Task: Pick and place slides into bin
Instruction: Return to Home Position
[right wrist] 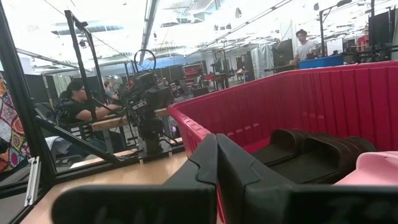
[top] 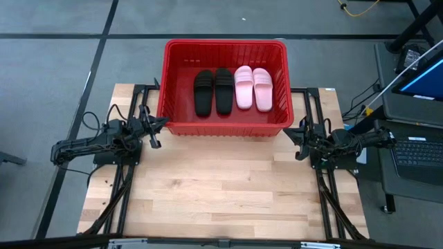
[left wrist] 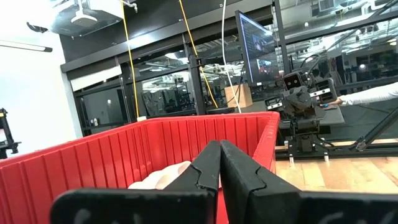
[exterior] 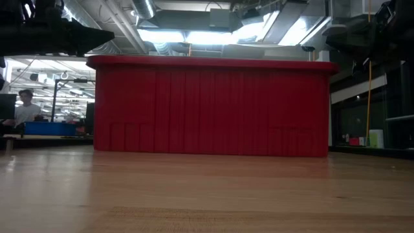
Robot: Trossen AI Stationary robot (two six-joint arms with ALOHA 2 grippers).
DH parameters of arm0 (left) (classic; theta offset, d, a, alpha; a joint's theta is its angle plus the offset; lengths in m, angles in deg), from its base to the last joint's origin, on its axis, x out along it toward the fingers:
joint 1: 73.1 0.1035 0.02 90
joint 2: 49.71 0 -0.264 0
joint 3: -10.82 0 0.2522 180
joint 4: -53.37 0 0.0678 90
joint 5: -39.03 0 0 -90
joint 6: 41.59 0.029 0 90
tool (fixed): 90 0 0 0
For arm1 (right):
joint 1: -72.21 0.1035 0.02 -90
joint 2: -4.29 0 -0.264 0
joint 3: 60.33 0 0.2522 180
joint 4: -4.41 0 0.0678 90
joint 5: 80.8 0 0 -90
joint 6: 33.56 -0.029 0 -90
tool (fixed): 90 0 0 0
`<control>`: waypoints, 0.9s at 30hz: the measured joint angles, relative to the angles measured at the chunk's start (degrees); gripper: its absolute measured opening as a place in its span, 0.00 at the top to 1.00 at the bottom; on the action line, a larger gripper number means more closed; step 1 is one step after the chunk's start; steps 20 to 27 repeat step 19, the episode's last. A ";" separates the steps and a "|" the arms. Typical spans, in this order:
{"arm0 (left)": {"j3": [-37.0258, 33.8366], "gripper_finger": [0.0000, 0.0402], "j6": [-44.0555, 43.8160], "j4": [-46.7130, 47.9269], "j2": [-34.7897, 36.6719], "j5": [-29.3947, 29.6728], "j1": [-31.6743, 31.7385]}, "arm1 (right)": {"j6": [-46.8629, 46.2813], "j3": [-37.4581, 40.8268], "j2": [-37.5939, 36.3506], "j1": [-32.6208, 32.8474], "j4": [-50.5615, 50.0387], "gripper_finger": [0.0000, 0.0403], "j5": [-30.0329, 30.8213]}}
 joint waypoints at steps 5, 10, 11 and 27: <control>0.00 0.99 -0.01 0.00 0.00 0.00 0.00 | 0.00 0.00 0.00 0.00 -0.01 0.99 0.00; 0.00 0.98 -0.01 0.00 -0.01 0.00 0.01 | 0.00 0.00 0.00 0.00 0.00 0.99 -0.02; 0.00 0.98 0.00 0.00 0.00 0.00 0.01 | 0.00 0.00 0.00 0.00 -0.01 0.99 -0.01; 0.00 0.99 0.00 0.00 -0.02 0.00 -0.01 | 0.00 0.00 0.00 0.00 -0.01 0.99 0.00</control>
